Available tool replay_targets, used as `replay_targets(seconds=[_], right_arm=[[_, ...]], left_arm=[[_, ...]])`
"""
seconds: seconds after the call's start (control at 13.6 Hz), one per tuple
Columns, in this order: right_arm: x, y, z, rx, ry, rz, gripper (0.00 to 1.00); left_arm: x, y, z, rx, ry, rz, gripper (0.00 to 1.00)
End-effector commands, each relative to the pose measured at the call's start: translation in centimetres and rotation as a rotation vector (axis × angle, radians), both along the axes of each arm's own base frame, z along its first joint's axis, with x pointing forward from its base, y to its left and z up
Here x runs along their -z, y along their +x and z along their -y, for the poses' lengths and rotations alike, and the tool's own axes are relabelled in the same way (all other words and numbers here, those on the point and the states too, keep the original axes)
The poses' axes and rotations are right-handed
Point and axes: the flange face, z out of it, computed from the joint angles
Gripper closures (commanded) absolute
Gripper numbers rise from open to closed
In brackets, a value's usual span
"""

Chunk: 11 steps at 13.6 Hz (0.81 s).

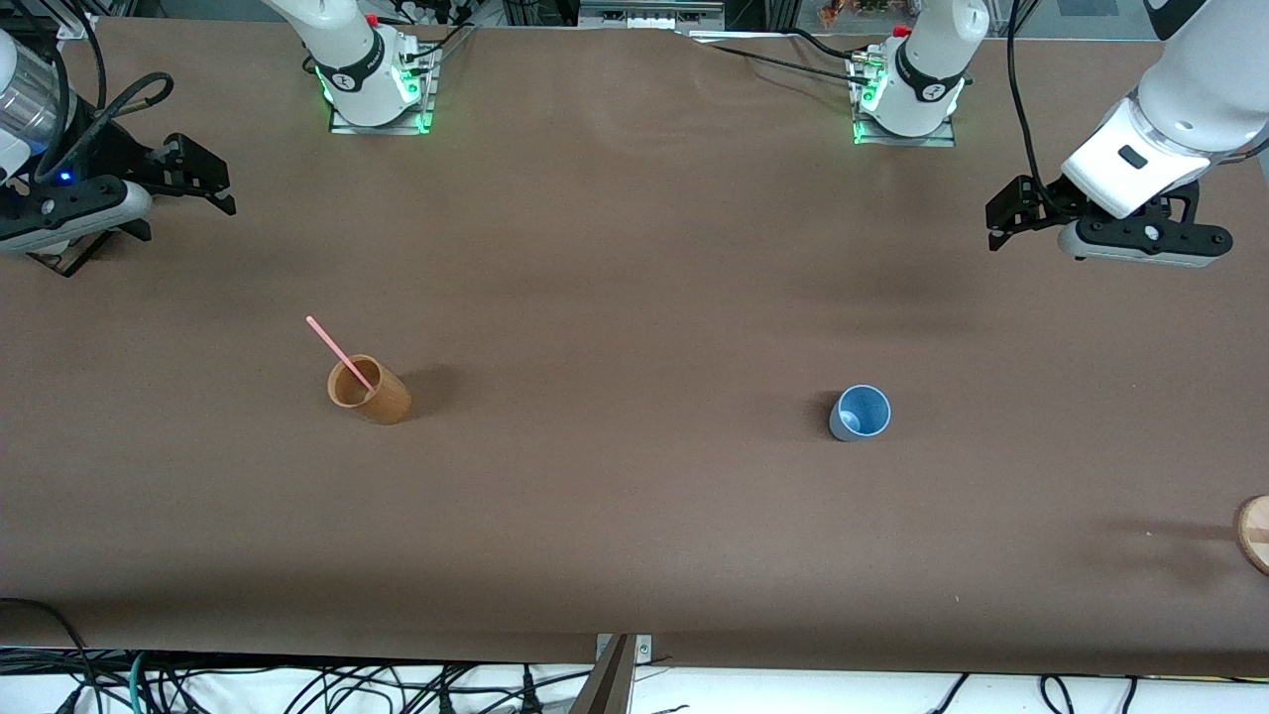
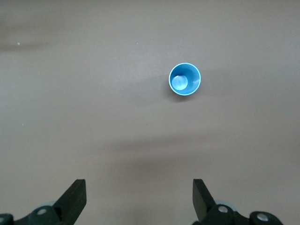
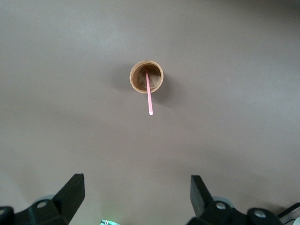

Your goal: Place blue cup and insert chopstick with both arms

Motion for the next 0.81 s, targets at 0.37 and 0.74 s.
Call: replay_targets(seconds=[0.37,0.74], right_arm=[[0.0,-0.2,0.1,0.004,-0.031,0.003,0.00],[9.4,1.9,-0.2,-0.011,-0.040,-0.015,0.00]], left_arm=[[0.0,0.9,-0.3,-0.028,-0.019,-0.023,0.00],[5.1,2.2,1.2,0.011,-0.014,-0.149,0.00]])
